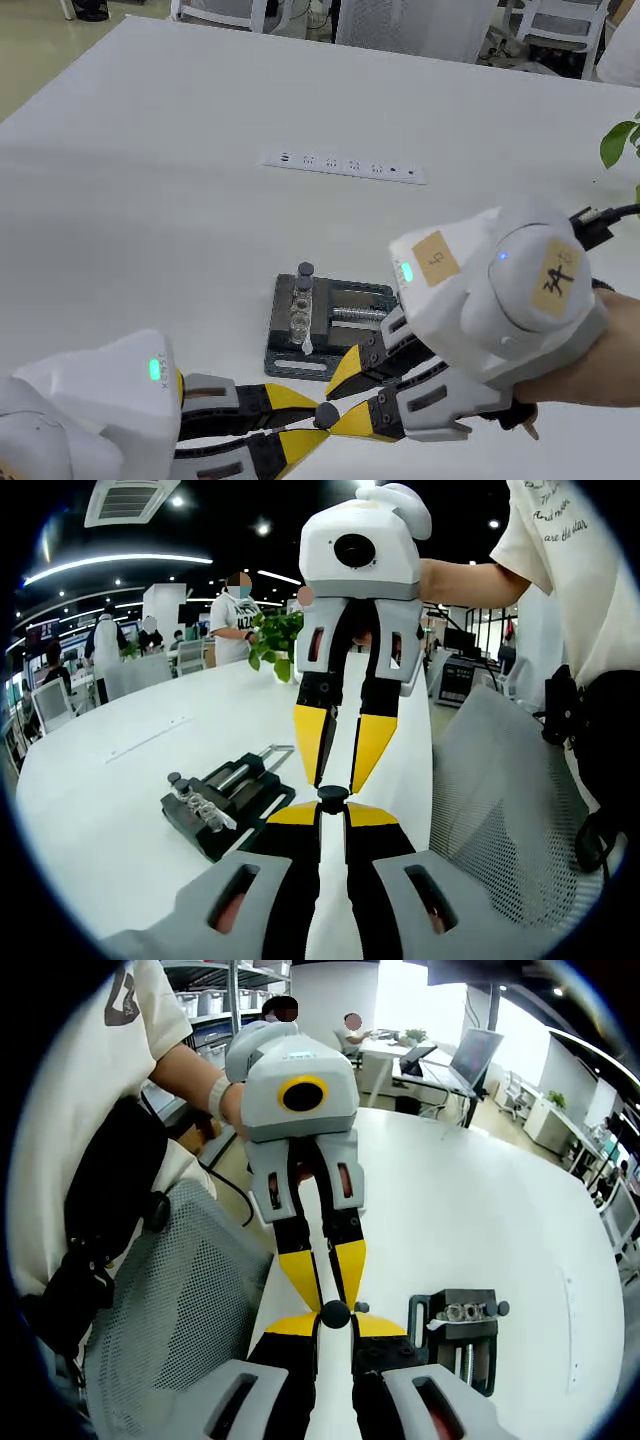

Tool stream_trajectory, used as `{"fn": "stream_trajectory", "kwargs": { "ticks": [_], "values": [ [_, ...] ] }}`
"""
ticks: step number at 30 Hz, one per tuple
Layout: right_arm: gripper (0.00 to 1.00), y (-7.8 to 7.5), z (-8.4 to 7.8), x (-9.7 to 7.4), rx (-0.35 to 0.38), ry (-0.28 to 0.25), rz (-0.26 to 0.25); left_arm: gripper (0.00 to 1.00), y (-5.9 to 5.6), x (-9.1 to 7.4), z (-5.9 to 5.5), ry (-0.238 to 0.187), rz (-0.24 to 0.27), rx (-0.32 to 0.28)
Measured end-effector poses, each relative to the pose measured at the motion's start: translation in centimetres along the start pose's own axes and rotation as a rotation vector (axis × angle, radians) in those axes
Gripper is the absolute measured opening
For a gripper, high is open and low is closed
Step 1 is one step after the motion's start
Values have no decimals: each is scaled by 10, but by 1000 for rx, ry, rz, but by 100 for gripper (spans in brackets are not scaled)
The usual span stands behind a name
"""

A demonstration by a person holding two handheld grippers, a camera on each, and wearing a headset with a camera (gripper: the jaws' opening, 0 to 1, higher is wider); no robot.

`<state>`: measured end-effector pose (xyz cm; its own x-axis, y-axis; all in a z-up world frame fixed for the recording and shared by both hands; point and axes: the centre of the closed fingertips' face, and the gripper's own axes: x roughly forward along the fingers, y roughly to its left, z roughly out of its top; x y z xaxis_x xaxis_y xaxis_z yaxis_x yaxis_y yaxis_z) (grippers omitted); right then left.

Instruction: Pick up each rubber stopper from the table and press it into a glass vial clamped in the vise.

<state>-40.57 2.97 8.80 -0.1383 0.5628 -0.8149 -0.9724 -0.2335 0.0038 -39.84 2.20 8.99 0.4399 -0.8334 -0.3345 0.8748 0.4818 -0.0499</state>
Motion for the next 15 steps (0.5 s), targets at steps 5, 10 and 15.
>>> {"fn": "stream_trajectory", "kwargs": {
  "ticks": [5, 10, 15],
  "values": [
    [8, 1, 0, 2, -12, 13, 8, 5, -1, 0, -2, 11, -4, 8],
    [8, 1, 0, 3, -15, 19, 9, 5, -1, 0, -2, 10, -9, 5],
    [8, 1, 0, 3, -29, 27, 3, 5, 1, 1, -2, 10, -7, 0]
  ]
}}
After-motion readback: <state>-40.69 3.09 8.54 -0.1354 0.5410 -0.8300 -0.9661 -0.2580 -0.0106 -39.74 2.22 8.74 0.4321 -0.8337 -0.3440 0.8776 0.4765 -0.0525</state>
